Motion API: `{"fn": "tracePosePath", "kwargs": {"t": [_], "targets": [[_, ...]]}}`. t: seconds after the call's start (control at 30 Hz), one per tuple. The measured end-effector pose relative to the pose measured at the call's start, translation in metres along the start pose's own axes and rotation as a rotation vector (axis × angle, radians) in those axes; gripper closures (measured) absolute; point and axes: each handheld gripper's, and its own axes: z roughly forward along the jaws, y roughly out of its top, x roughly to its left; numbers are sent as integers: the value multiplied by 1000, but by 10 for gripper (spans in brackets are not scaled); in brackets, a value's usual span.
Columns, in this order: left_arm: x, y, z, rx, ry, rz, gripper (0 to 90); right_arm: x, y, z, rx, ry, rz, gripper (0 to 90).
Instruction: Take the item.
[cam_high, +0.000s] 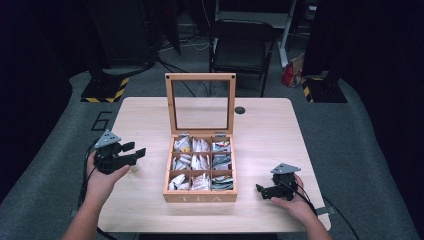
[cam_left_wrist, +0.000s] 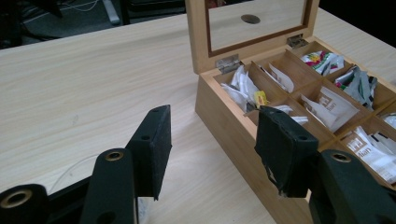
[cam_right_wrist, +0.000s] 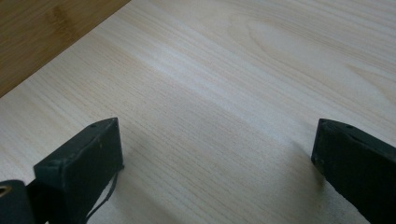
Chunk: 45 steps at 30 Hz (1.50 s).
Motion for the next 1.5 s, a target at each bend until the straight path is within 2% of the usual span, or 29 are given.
{"fn": "tracePosePath", "kwargs": {"t": [0.3,0.5,0.9,1.2,1.37,1.5], "targets": [[-11,-14,4,19,-31,13,454,0,0,0,0,0,0,12],[-14,-28,9,36,-39,17,454,0,0,0,0,0,0,12],[-11,-53,15,60,-46,1,454,0,0,0,0,0,0,12],[-13,-67,17,44,-56,-21,454,0,0,0,0,0,0,12],[-12,-72,19,56,-55,-6,453,0,0,0,0,0,0,12],[-10,-77,21,61,-51,-15,451,0,0,0,0,0,0,12]]}}
